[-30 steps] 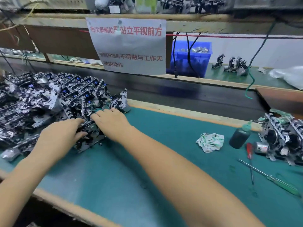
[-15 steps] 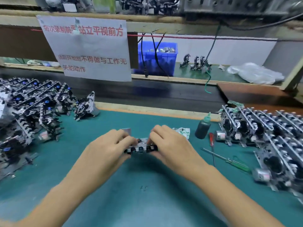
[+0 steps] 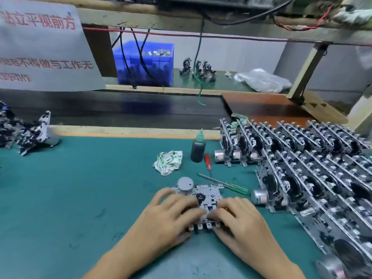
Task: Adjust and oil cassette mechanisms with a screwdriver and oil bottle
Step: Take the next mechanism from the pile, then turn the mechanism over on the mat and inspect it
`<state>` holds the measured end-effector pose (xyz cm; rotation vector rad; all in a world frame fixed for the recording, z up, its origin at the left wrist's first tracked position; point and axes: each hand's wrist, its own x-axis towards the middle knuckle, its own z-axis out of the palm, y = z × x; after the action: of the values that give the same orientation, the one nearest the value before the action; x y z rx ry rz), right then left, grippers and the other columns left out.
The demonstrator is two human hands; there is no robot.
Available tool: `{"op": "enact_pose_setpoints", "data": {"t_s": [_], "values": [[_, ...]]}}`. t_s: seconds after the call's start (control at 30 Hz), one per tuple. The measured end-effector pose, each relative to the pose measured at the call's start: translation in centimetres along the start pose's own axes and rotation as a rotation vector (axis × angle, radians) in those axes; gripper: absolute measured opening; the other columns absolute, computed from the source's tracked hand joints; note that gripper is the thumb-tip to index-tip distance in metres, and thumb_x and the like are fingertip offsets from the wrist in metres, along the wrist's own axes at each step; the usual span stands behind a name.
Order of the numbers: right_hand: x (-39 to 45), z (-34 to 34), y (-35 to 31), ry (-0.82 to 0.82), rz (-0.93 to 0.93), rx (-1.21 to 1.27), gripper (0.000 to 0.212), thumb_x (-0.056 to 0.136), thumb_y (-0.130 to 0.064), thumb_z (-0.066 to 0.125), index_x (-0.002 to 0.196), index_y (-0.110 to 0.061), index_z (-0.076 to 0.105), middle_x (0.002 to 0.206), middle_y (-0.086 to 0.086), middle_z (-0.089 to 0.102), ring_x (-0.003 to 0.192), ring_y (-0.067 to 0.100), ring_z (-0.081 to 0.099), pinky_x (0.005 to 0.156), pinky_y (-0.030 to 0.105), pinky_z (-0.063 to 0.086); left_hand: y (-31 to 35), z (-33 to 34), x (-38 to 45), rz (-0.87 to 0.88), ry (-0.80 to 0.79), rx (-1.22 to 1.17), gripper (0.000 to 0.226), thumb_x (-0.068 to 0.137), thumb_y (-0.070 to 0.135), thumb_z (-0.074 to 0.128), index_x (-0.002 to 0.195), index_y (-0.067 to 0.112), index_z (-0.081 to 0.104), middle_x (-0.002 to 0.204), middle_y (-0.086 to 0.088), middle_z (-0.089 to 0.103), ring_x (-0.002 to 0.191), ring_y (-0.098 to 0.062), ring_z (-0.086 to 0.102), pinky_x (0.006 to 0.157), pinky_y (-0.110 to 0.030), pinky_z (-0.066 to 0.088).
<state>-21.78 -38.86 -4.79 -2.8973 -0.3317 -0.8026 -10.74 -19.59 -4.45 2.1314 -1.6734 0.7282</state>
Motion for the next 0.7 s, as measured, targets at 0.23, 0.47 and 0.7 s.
{"op": "enact_pose_setpoints", "data": {"t_s": [0.23,0.47,0.7], "values": [[-0.2,-0.7,0.3,0.169,0.351,0.425,0.023,0.08,-0.043,0.059,0.098,-0.029,0.059,0.1,-0.017,0.051,0.088,-0.003,0.052,0.077,0.016,0.043,-1.9,0.3,-0.9,-0.48,-0.26,-0.579,0.111,0.052,0.073,0.073,0.14,0.051,0.009,0.139,0.042,0.014,0.129,0.021,0.015,0.107,-0.006,0.013],[-0.1,-0.7,0.3,0.121,0.461,0.487,0.018,0.081,-0.045,0.054,0.095,-0.034,0.057,0.1,-0.022,0.049,0.092,0.0,0.053,0.078,0.012,0.04,-1.9,0.1,-0.8,-0.569,-0.272,-0.686,0.111,0.051,0.055,0.086,0.137,0.051,0.015,0.131,0.053,0.018,0.124,0.022,0.024,0.1,0.0,0.018],[0.0,-0.5,0.3,0.073,0.473,0.479,0.024,0.083,-0.046,0.051,0.096,-0.028,0.061,0.102,-0.023,0.05,0.098,0.001,0.054,0.082,0.021,0.042,-1.6,0.3,-0.7,-0.57,-0.33,-0.624,0.117,0.05,0.068,0.075,0.14,0.049,0.004,0.135,0.046,0.015,0.127,0.02,0.018,0.104,-0.004,0.015]]}}
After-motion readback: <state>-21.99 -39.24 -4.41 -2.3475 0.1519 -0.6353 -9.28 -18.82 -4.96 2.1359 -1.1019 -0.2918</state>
